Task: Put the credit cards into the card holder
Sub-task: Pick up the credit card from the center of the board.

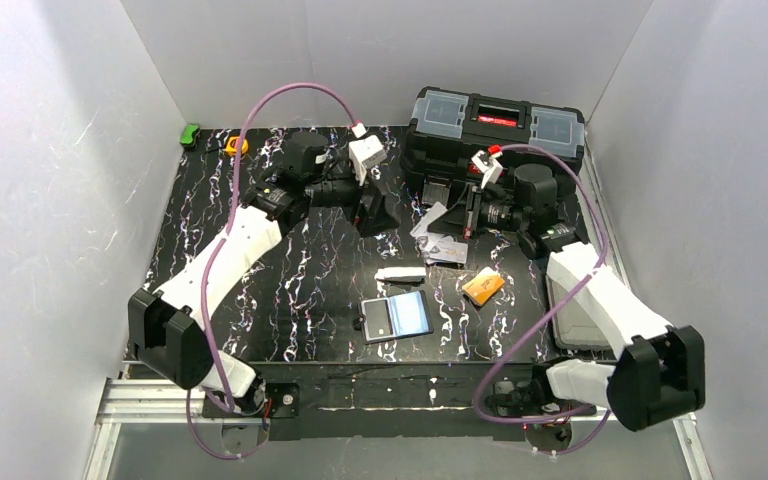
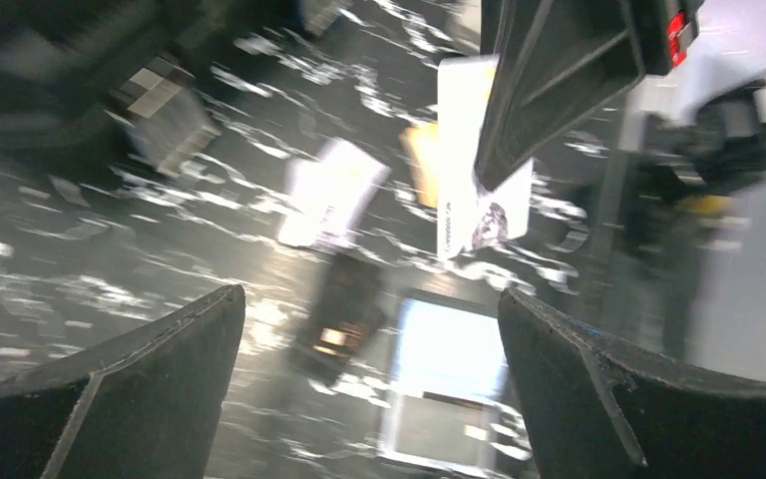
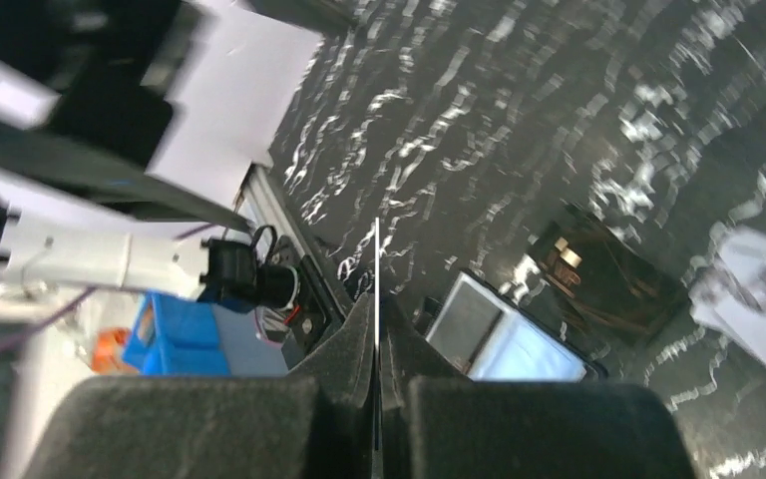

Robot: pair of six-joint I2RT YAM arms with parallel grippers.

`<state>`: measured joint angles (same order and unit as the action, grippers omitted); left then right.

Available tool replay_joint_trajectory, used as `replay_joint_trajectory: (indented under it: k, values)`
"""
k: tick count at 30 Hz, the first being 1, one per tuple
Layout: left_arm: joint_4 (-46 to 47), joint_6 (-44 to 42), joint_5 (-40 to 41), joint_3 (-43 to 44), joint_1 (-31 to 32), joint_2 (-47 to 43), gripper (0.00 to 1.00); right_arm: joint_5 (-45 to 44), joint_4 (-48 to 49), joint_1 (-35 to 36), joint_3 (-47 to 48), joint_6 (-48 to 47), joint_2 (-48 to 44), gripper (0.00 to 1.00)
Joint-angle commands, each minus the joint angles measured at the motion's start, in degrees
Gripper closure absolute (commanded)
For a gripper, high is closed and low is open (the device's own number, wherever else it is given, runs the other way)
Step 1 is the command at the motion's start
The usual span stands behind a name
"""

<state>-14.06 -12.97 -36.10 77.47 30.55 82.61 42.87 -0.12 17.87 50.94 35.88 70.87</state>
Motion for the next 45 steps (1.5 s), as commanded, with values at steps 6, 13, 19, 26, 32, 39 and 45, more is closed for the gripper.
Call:
replay_joint_trajectory:
  k: [6,13,19,26,32,39,45]
  values:
    - [-7.0,22.0,-33.6,-2.5,-4.2,1.9,0.08,2.3,-11.8,10.3,13.1,-20.7,-5.6,0.99]
    - [-4.4,24.3,-37.6,-3.8,-4.4,-2.4,0.16,8.5,-23.1,13.6,22.7,-26.7,-2.0,0.99]
    - [0.0,27.3,-37.5,-5.1,-4.4,-6.8,0.19,9.1,-31.7,17.3,28.9,-30.3,2.2,0.99]
    - [0.7,27.8,-37.2,-7.2,-4.3,-10.0,0.40,7.8,-34.8,19.3,31.9,-30.6,3.2,0.99]
    - [0.1,27.0,-35.2,-8.4,-3.5,-11.1,0.53,6.2,-36.3,21.6,34.3,-30.6,4.8,0.99]
    - [-0.7,26.0,-35.9,-7.0,-3.1,-10.7,0.57,5.6,-37.0,23.4,36.0,-30.6,6.8,0.99]
    - [-1.7,24.8,-35.5,-6.9,-3.1,-10.7,0.98,5.1,-37.1,23.6,36.2,-30.5,7.2,0.99]
